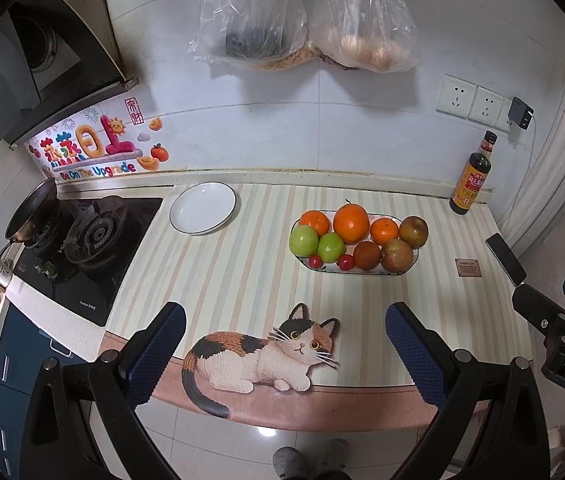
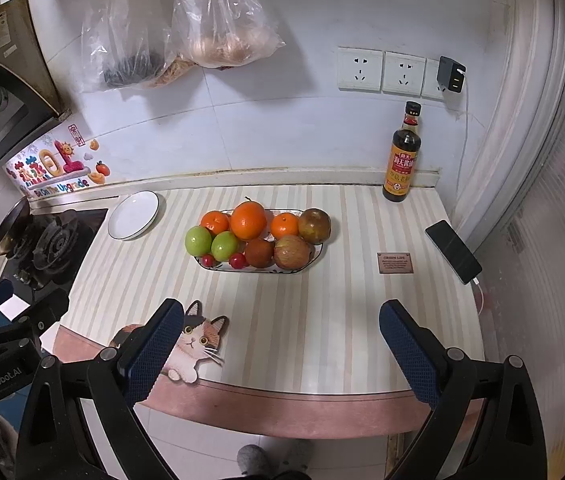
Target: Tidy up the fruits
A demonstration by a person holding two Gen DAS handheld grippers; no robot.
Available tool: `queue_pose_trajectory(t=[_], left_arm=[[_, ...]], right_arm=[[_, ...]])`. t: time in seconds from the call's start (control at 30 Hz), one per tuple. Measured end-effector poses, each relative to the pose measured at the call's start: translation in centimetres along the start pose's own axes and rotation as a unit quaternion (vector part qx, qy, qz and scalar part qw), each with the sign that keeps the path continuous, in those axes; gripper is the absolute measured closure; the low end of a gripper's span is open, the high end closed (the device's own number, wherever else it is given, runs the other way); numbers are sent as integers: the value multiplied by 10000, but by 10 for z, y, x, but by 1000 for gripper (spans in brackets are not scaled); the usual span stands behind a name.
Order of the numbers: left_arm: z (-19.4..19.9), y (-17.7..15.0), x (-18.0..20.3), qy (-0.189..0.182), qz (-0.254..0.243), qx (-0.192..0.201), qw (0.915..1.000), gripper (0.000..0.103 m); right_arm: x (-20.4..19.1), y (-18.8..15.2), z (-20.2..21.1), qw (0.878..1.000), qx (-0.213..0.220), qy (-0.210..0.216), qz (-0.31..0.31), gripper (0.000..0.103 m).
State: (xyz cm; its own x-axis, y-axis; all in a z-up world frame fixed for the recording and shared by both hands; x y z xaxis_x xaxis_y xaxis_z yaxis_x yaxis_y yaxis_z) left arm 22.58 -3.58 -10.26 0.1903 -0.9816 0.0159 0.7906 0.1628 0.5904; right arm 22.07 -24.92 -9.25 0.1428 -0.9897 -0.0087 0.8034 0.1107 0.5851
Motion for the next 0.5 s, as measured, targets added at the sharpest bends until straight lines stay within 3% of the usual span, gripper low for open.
queue_pose_trajectory(t=[0.5], left_arm=[[3, -1, 1, -5, 4, 1, 10000, 1]], right_arm=[[0, 0, 1, 10000, 4, 3, 16, 3]])
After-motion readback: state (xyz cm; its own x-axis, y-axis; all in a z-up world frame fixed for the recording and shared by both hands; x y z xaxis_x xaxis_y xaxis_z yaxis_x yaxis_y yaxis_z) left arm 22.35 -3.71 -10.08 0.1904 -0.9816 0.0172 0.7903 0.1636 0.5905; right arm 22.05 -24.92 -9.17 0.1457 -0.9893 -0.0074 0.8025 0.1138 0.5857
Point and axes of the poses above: each gripper's, at about its wrist camera, not at the fingertips, and z roughly against the way its jaws point, x to its right, y to its top, the point moved 4 cm from there along -z, roughly the way its jaws point, and after that the axes turned 9 degrees about z, right-handed, at the moved point
